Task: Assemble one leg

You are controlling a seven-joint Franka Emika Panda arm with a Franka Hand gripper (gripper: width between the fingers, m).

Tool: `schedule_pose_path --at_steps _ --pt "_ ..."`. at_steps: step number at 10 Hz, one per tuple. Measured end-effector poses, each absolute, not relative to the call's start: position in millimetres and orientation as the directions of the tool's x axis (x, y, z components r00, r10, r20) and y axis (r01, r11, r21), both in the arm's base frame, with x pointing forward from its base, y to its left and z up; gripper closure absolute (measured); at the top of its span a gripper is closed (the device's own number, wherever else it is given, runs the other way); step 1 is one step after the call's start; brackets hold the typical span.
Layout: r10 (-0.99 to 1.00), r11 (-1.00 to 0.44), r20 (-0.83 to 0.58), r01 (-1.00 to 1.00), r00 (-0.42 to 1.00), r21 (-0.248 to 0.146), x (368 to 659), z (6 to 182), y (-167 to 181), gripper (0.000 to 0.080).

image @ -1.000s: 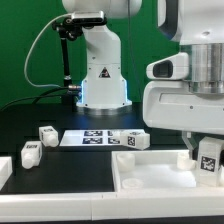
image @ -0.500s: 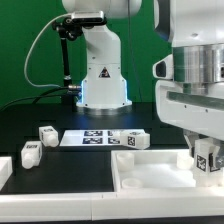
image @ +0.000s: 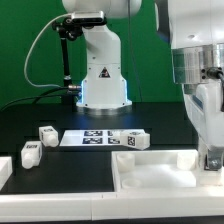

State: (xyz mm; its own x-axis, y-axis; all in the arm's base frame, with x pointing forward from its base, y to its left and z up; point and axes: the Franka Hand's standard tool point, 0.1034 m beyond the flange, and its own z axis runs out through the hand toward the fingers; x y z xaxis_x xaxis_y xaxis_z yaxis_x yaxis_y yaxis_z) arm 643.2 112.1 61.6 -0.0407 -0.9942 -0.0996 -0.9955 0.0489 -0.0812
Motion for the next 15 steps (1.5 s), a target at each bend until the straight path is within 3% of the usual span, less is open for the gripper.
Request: schedule_pose_path --at_steps 1,2,3,8,9,12,14,15 --pt "-0.987 -0.127 -0.084 -0.987 0.135 -0.1 643.8 62.3 111.5 0.027" --pt "-0.935 -0.343 -0.053 -0.93 0.352 -0.13 647.3 64.1 110.2 0.0187" --pt "-0.873 -0.478 -0.037 -0.868 0.487 -0.137 646.6 64.2 113.2 0.0157" --pt "-0.671 -0.736 0.01 -0.663 0.742 -0.137 646.2 63.2 112.8 0.015" --pt "-0.478 -0.875 0.052 -0.47 0.877 -0.12 648.4 64.1 106.3 0.015" --pt "-0.534 -0.842 0.043 -0.525 0.845 -0.124 648.3 63.5 105.5 0.0165" --pt "-0.654 -0.752 0.022 -0.646 0.756 -0.129 647.7 63.0 106.0 0.0514" --pt "-0.706 -0.703 0.013 -0.699 0.708 -0.129 647.6 62.8 105.1 0.0512"
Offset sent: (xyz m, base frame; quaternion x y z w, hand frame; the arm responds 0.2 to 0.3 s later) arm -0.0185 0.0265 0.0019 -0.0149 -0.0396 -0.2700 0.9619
